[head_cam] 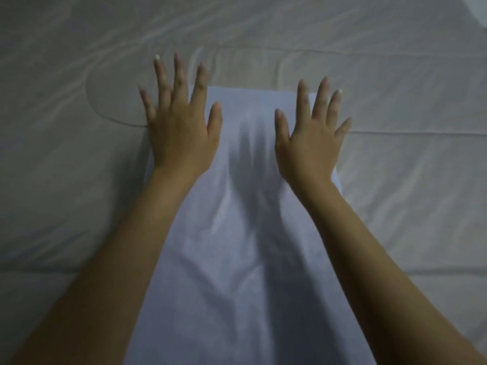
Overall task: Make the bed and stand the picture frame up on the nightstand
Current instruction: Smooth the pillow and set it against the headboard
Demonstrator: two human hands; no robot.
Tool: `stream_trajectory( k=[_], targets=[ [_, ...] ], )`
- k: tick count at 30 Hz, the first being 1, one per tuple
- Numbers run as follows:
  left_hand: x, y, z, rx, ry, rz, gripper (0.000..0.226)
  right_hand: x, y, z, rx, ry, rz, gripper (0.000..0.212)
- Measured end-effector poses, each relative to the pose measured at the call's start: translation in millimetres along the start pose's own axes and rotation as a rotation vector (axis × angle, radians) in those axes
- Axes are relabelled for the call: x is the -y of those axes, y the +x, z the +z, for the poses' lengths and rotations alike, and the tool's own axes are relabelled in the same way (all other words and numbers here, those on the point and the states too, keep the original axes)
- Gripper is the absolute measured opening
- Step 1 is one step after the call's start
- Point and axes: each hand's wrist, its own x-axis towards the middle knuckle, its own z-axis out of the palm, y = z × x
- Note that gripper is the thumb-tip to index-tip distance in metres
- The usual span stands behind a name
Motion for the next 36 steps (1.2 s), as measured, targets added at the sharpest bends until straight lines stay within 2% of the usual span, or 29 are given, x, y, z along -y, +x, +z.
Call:
stream_trajectory(
  k=[1,2,4,5,6,8,11,12,13,15,17,19,20,22,23,26,28,30,33,35,36],
  targets=[
    [3.2,2.6,10.5,0.038,0.004,0.004,0.059,-2.8,7.4,8.8,-0.025,0.006,-0.01,0.062],
    [5.2,0.4,24.2,0.164,0.023,0.021,0.059,-7.2,8.6,20.8,0.055,-0.028,-0.049,0.063],
    [11.7,-4.7,52.2,0.461,0.076,0.055,0.06,-21.0,5.7,48.7,0.39,-0.124,-0.116,0.063],
    [13.2,-2.6,56.6,0.548,0.083,0.054,0.06,-25.6,8.0,54.9,0.502,-0.13,-0.107,0.062],
    [10.8,2.2,53.1,0.591,0.055,0.037,0.061,-25.4,12.7,53.5,0.534,-0.095,-0.072,0.062],
    [2.5,7.0,26.3,0.541,-0.063,-0.013,0.062,-16.1,15.1,30.8,0.432,0.006,0.02,0.063],
    [-5.9,-39.6,-17.1,0.188,-0.087,-0.007,0.059,-13.7,-34.4,-11.5,0.13,0.095,0.053,0.064],
    [-6.2,-69.7,-22.4,0.128,-0.079,-0.013,0.058,-16.9,-66.6,-19.4,0.097,0.112,0.055,0.064],
    [-7.3,-99.5,-22.8,0.154,-0.067,-0.01,0.058,-18.9,-100.9,-22.3,0.137,0.083,0.018,0.065],
    [-5.3,-145.2,-7.6,0.382,0.047,0.045,0.062,-31.0,-153.0,-8.6,0.367,-0.107,-0.15,0.066],
    [-3.6,-155.7,-2.4,0.504,0.072,0.053,0.068,-38.2,-160.4,-6.7,0.511,-0.143,-0.156,0.068],
    [-3.3,-143.5,-20.7,0.457,-0.043,-0.019,0.074,-29.7,-150.0,-25.9,0.478,0.011,0.005,0.07],
    [-2.5,-139.8,-33.4,0.373,-0.083,-0.051,0.073,-25.8,-148.4,-39.4,0.37,0.075,0.072,0.07],
    [1.7,-149.1,-51.6,0.212,-0.07,-0.045,0.066,-25.3,-160.0,-57.1,0.142,0.078,0.065,0.069],
    [5.7,-163.3,-52.8,0.19,-0.059,-0.022,0.062,-26.6,-173.4,-58.6,0.127,0.041,0.049,0.069],
    [13.9,-215.5,-36.0,0.347,0.003,0.061,0.061,-37.6,-225.0,-35.7,0.418,-0.121,-0.031,0.072],
    [20.5,-227.0,-24.7,0.384,-0.001,0.085,0.062,-42.9,-229.4,-27.9,0.489,-0.184,-0.047,0.073],
    [28.0,-215.5,-26.7,0.34,-0.181,0.027,0.058,-43.1,-211.5,-34.4,0.463,-0.12,0.018,0.076],
    [47.0,-203.4,-28.6,0.192,-0.384,-0.141,0.062,-48.1,-181.6,-51.7,0.293,-0.016,0.261,0.077],
    [61.4,-198.8,-36.9,0.242,-0.4,-0.319,0.075,-61.8,-172.1,-57.2,0.331,0.078,0.461,0.088],
    [70.3,-197.6,-34.5,0.327,-0.471,-0.46,0.085,-68.1,-168.9,-60.0,0.401,0.215,0.575,0.094]
  ],
)
